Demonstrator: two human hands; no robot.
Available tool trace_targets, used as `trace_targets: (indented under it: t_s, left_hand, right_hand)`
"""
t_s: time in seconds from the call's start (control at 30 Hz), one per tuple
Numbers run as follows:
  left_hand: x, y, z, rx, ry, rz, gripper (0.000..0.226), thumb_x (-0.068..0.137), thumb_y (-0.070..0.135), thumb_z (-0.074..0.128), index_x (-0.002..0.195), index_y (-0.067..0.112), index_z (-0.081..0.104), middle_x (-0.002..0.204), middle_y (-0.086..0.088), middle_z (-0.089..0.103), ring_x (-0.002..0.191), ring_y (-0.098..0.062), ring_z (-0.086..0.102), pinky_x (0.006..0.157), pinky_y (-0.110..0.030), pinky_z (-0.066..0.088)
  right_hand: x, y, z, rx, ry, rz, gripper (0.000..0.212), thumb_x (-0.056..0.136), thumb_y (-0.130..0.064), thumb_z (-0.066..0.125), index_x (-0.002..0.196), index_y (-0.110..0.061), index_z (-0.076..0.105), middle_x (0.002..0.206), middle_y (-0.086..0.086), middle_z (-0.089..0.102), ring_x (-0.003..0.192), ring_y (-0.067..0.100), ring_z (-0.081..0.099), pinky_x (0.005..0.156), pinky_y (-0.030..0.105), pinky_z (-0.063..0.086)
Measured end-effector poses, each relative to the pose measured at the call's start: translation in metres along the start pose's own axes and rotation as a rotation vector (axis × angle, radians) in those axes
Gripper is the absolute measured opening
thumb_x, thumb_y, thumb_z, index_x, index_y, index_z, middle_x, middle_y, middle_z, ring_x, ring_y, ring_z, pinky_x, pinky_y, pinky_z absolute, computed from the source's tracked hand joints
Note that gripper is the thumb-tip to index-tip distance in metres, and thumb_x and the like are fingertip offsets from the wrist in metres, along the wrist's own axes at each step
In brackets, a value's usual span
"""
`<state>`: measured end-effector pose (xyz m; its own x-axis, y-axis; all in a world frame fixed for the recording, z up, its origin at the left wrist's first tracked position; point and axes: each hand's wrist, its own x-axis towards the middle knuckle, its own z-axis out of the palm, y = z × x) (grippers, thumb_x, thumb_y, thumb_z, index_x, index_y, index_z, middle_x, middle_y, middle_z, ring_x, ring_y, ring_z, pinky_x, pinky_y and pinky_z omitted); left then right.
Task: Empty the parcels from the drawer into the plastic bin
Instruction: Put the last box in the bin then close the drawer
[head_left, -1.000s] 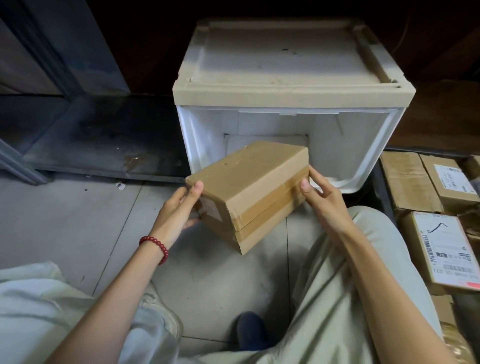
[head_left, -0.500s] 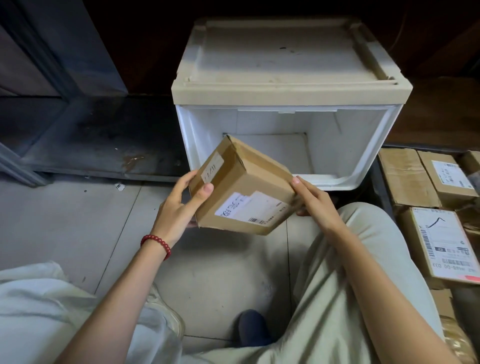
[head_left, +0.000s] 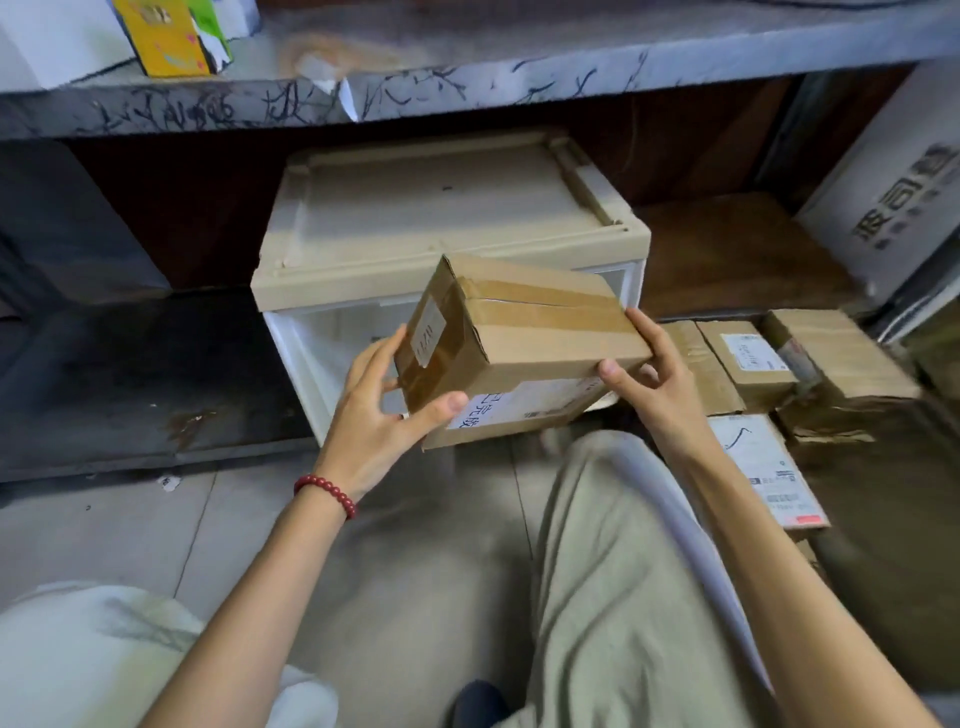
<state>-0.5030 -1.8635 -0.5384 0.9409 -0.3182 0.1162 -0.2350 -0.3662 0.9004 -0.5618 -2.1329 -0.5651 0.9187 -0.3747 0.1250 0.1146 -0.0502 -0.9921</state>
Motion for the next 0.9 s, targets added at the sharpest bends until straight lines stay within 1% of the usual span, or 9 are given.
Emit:
trace_targets:
  t_s: [0.1,0.23,0.3,0.37,0.47,0.57,0.63,0.7,0.9]
  left_hand:
    - [0.022,0.032,0.036,-0.014,-0.087,0.058,0.124,0.037,0.096,0.050,0.144,0.040,0.027,0.137,0.013,0.029,0.125,-0.010,0.039,0.077,0.001,0.037]
    - [0.043,0.079,0.101,-0.004,-0.293,0.128,0.136,0.033,0.100,0.045,0.150,0.035,0.019,0.151,0.009,0.021,0.135,-0.014,0.029,0.100,-0.028,0.030]
    - [0.050,0.100,0.138,-0.028,-0.416,0.153,0.134,0.034,0.099,0.046,0.150,0.041,0.011,0.157,0.009,0.012,0.140,-0.014,0.020,0.110,-0.038,0.024]
    - [0.056,0.116,0.179,-0.057,-0.538,0.197,0.121,0.043,0.096,0.051,0.146,0.053,0.003,0.160,0.010,0.008,0.145,-0.013,0.013,0.117,-0.050,0.017]
    - [0.059,0.136,0.236,-0.097,-0.661,0.248,0.103,0.055,0.090,0.055,0.141,0.061,0.005,0.157,0.014,0.016,0.144,-0.012,0.019,0.115,-0.052,0.022]
    - [0.053,0.156,0.281,-0.138,-0.767,0.305,0.087,0.063,0.080,0.055,0.139,0.057,0.020,0.132,0.032,0.041,0.124,0.002,0.042,0.101,-0.029,0.037]
    - [0.048,0.162,0.306,-0.136,-0.822,0.325,0.078,0.071,0.073,0.056,0.139,0.052,0.027,0.122,0.031,0.047,0.111,0.007,0.047,0.089,-0.020,0.039]
    - [0.045,0.162,0.328,-0.109,-0.837,0.326,0.072,0.078,0.063,0.058,0.141,0.043,0.031,0.121,0.021,0.048,0.111,-0.002,0.047,0.090,-0.024,0.039]
    - [0.045,0.143,0.369,0.025,-0.829,0.252,0.052,0.078,0.069,0.051,0.121,0.046,0.036,0.115,0.012,0.054,0.111,-0.015,0.055,0.094,-0.041,0.046]
  right_hand:
    - [-0.011,-0.022,-0.044,-0.006,0.110,-0.007,0.078,0.072,-0.032,0.072,0.143,-0.037,0.038,0.141,-0.007,0.044,0.124,0.011,0.049,0.093,0.025,0.050]
    - [-0.034,-0.037,-0.109,-0.044,0.324,-0.021,0.075,0.076,-0.026,0.074,0.142,-0.034,0.041,0.127,-0.020,0.046,0.124,0.015,0.050,0.099,0.033,0.049]
    - [-0.048,-0.038,-0.142,-0.079,0.440,-0.022,0.075,0.073,-0.030,0.080,0.138,-0.038,0.045,0.132,-0.019,0.047,0.127,0.017,0.048,0.105,0.044,0.044]
    - [-0.066,-0.039,-0.171,-0.088,0.540,0.002,0.086,0.065,-0.039,0.084,0.140,-0.036,0.044,0.138,-0.011,0.047,0.128,0.019,0.049,0.106,0.044,0.043]
    - [-0.095,-0.037,-0.208,-0.105,0.666,0.065,0.095,0.062,-0.045,0.083,0.145,-0.030,0.039,0.141,-0.005,0.047,0.125,0.017,0.049,0.098,0.029,0.049]
    - [-0.122,-0.035,-0.235,-0.075,0.763,0.091,0.082,0.071,-0.033,0.077,0.143,-0.024,0.039,0.133,-0.003,0.050,0.115,0.008,0.051,0.071,0.008,0.049]
    - [-0.136,-0.028,-0.249,-0.036,0.851,0.138,0.087,0.068,-0.043,0.079,0.143,-0.025,0.037,0.131,-0.002,0.051,0.116,0.012,0.052,0.080,0.015,0.050]
    - [-0.147,-0.021,-0.260,0.015,0.940,0.201,0.096,0.062,-0.057,0.078,0.143,-0.026,0.035,0.133,-0.001,0.051,0.118,0.017,0.053,0.092,0.031,0.049]
    - [-0.157,0.005,-0.275,-0.063,1.011,0.319,0.075,0.080,-0.041,0.072,0.143,-0.029,0.033,0.128,-0.007,0.046,0.116,0.011,0.045,0.086,0.023,0.043]
